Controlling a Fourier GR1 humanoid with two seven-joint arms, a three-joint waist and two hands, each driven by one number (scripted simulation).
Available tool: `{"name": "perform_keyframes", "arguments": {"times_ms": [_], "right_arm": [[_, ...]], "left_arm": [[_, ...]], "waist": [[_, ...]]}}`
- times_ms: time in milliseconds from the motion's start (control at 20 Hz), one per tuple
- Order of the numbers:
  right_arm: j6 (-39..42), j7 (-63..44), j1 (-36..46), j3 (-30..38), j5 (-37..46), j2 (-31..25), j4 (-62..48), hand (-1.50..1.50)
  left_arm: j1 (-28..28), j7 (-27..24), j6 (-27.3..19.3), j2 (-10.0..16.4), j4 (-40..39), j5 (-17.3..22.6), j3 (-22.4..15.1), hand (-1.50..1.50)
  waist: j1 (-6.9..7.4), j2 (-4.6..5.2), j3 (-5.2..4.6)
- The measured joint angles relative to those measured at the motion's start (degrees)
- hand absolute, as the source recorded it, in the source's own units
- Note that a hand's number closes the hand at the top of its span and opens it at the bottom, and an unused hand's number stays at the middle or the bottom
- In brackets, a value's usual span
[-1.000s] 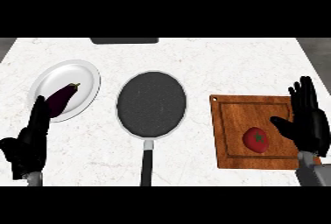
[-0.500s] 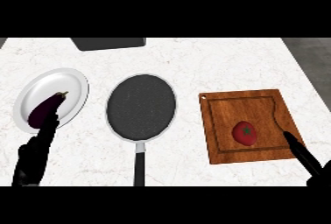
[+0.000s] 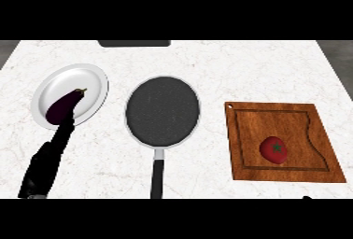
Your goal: Pick the tomato from the cutting board and place it in the pan
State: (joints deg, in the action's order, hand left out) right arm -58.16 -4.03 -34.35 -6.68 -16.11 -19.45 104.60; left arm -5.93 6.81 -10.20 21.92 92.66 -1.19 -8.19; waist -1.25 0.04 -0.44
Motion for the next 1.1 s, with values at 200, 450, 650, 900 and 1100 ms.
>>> {"name": "perform_keyframes", "arguments": {"times_ms": [200, 450, 650, 900, 1100], "right_arm": [[0.7, -10.0, -4.4, -3.5, 2.7, -9.3, 9.9, -1.50], [1.9, -25.0, -4.0, -3.9, 5.8, -21.0, 18.6, -1.50], [4.2, -38.1, 0.3, -0.4, 5.2, -28.9, 21.5, -1.50], [8.2, -50.2, 9.2, 0.3, 4.0, -34.5, 20.3, -1.50], [11.5, -57.3, 14.8, -0.8, 2.9, -38.6, 20.1, -1.50]], "left_arm": [[1.0, -0.1, 0.8, -0.1, -0.8, 0.1, 0.1, 0.00], [2.1, 1.3, 0.8, -1.0, -0.2, -0.9, -0.7, 0.00], [2.5, 1.4, 1.1, -1.5, -0.5, -1.2, -0.6, 0.00], [2.8, 1.5, 2.0, -1.6, -0.8, -1.3, 0.1, 0.00], [3.5, 1.4, 2.1, -2.4, -1.9, -2.1, 0.1, 0.00]], "waist": [[1.13, 0.25, 0.07], [1.99, 0.35, 0.17], [2.31, 0.36, 0.22], [2.44, 0.30, 0.29], [2.40, 0.27, 0.31]]}}
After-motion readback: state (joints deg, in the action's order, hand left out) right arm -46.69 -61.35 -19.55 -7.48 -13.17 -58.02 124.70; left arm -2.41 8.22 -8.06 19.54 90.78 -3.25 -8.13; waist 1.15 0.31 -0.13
